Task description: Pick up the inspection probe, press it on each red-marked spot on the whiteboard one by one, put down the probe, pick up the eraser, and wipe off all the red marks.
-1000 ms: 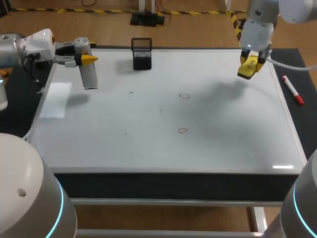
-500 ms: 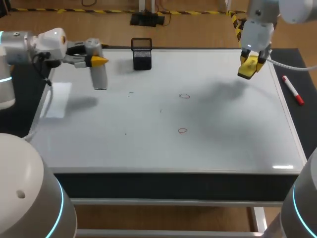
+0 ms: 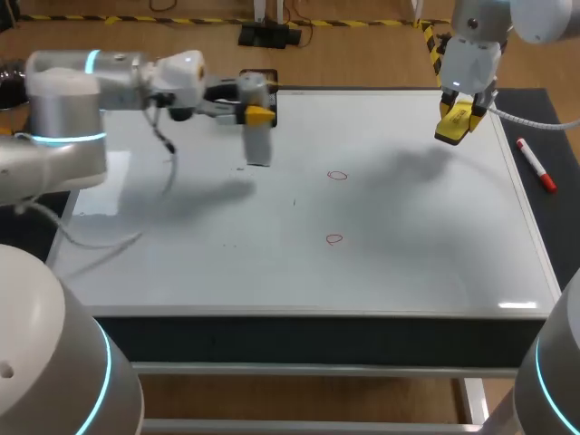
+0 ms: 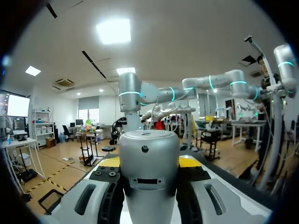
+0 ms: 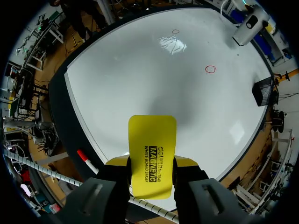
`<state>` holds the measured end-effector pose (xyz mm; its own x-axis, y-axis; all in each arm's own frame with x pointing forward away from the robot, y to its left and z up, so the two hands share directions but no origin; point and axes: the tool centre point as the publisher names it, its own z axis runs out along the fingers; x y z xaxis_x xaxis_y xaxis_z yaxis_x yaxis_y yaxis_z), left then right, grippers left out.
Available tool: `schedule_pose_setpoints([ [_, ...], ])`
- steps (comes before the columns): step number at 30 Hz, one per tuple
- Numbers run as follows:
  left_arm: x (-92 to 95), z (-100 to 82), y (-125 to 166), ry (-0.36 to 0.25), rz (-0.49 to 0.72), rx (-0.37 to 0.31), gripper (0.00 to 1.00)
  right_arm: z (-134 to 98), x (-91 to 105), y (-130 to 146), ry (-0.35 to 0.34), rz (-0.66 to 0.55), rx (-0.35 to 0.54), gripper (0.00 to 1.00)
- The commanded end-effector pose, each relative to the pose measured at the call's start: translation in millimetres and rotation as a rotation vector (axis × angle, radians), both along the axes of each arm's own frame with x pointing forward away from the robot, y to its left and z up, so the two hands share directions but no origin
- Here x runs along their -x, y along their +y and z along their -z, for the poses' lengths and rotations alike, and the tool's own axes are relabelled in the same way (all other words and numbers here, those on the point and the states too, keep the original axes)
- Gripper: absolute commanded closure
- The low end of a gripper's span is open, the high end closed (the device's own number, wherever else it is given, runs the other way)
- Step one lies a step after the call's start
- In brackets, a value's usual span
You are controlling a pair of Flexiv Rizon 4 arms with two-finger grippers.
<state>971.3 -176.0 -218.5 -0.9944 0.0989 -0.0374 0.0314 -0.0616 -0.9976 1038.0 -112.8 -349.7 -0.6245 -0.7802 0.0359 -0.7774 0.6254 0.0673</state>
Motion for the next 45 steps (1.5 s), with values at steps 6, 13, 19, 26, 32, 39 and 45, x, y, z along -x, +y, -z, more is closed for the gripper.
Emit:
schedule_pose_setpoints([
  [6, -12.7, 10.9, -92, 0.014, 0.054, -0.004, 1.00, -1, -0.4, -1, 0.001, -0.002, 0.003, 1.00],
  [13, -24.0, 18.4, -116, 0.019, 0.047, -0.006, 1.00, -1, -0.4, -1, 0.001, -0.002, 0.003, 1.00],
  [19, -31.0, 29.1, -125, 0.035, 0.039, 0.006, 1.00, -1, -0.4, -1, 0.001, -0.002, 0.003, 1.00],
  [26, -29.7, 35.8, -135, 0.047, 0.038, 0.022, 1.00, -1, -0.4, -1, 0.001, -0.002, 0.003, 1.00],
  [32, -27.7, 45.5, -139, 0.063, 0.041, 0.027, 1.00, -1, -0.4, -1, 0.001, -0.002, 0.003, 1.00],
  [39, -24.8, 51.7, -139, 0.078, 0.042, 0.025, 1.00, -1, -0.4, -1, 0.001, -0.002, 0.003, 1.00],
  [45, -24.5, 53.8, -138, 0.077, 0.047, 0.022, 1.00, -1, -0.4, -1, 0.001, -0.002, 0.003, 1.00],
])
